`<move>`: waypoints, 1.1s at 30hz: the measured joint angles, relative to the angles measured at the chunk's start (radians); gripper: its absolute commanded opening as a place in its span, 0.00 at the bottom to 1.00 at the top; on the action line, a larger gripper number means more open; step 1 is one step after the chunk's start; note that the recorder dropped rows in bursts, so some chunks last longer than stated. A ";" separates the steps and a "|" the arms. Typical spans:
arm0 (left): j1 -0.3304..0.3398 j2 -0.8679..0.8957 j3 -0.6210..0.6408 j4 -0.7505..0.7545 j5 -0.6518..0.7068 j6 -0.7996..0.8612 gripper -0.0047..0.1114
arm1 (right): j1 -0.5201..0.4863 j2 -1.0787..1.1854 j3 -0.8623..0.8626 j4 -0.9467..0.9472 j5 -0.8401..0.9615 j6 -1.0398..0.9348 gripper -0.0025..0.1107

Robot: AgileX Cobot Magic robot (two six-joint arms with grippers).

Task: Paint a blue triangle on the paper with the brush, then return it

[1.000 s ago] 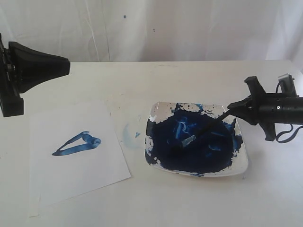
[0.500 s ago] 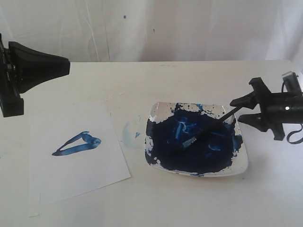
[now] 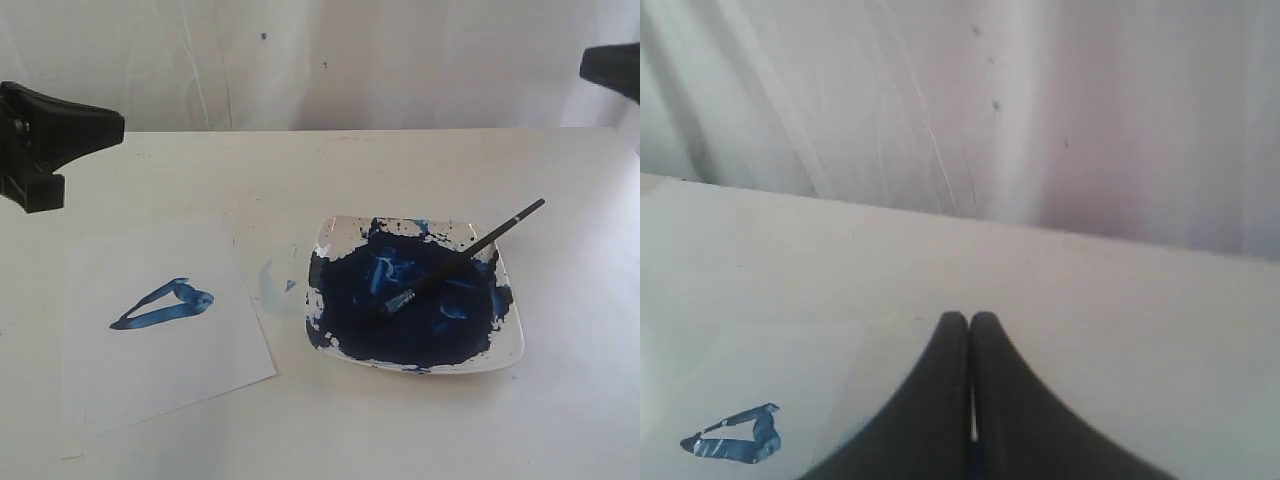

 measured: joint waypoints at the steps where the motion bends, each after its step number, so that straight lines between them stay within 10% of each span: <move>1: 0.000 0.000 0.000 0.000 -0.029 -0.019 0.04 | 0.021 -0.088 0.014 -0.005 -0.003 -0.027 0.02; 33: 0.000 0.000 0.000 0.031 -0.074 -0.033 0.04 | 0.217 -0.449 0.071 -0.163 0.067 0.100 0.02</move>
